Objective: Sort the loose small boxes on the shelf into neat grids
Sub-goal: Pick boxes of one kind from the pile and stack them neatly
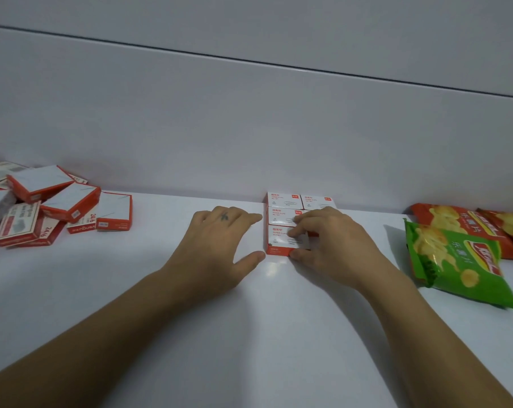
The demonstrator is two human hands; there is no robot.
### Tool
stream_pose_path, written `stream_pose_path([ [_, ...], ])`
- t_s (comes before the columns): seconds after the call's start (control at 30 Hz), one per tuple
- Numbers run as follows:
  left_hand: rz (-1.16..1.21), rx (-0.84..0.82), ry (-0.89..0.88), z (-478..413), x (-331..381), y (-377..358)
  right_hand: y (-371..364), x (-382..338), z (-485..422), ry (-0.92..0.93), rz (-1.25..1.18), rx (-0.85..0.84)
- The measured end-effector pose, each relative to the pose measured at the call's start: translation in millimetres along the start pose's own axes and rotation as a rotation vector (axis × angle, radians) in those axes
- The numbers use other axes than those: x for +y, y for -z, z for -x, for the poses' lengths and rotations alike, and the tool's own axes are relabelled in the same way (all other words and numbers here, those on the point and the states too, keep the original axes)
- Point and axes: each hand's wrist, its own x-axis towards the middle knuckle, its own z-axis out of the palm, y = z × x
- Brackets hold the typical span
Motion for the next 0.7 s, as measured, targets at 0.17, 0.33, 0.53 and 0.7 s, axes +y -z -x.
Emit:
stream_pose_path([
  [0.17,-0.006,0.002,-0.027,-0.1,1.1,0.3,1.8,-0.5,-0.7,0.005,0.037,-0.028],
  [0.33,-0.024,-0.045,-0.041,-2.9,4.6,9.0,8.7,-4.3,-0.1,0.024,-0.009,-0.056],
  [0.53,-0.099,-0.015,0.023,0.8,-0.6,32.8,21.1,-34.7,-10.7,0.137,-0.028,0.028],
  [0.7,-0.119,0.002,0.182,20.7,-26.3,68.1,24.6,-81.4,-30.3,0.267,0.024,0.0],
])
